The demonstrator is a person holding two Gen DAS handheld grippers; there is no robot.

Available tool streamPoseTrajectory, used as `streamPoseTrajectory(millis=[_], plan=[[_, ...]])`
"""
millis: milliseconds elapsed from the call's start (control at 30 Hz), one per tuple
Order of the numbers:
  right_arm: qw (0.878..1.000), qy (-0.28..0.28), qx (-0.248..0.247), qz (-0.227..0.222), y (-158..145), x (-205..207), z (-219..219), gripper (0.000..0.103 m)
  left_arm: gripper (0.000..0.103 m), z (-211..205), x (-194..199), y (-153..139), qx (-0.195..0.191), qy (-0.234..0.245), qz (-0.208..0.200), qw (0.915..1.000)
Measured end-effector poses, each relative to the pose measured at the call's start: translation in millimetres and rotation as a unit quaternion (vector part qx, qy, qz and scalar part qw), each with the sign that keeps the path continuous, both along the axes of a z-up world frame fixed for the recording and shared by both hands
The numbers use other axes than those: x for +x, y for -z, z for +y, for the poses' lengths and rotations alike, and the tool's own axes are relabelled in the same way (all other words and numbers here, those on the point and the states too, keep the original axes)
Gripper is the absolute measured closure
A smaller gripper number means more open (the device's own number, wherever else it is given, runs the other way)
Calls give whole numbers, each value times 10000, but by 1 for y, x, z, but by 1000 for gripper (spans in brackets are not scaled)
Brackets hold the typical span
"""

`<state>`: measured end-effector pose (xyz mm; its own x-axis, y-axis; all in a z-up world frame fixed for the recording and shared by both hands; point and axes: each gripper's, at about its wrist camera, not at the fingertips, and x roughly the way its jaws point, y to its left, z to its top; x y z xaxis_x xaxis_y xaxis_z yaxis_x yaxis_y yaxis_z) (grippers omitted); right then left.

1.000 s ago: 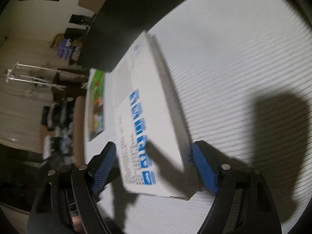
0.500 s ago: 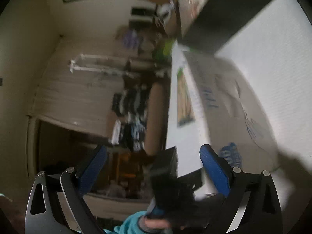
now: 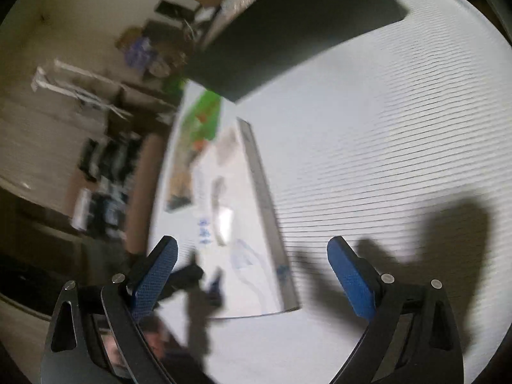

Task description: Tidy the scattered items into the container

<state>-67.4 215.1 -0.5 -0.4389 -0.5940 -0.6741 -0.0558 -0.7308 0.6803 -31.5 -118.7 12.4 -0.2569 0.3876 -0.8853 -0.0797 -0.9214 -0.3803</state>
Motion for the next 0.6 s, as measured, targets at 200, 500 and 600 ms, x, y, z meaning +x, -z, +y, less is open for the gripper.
streamPoseTrajectory(millis=[200,500,600], plan=[[9911,-543,1210,124,7,-36,-40,8,22,22,-17,4,-818,-73,238,9963],[9594,-1549,2343,-237,24,-95,-111,22,24,33,-24,14,-989,-1,274,9947],[9575,-1628,2372,-234,24,-99,-116,46,31,35,-25,14,-1127,43,393,9928]])
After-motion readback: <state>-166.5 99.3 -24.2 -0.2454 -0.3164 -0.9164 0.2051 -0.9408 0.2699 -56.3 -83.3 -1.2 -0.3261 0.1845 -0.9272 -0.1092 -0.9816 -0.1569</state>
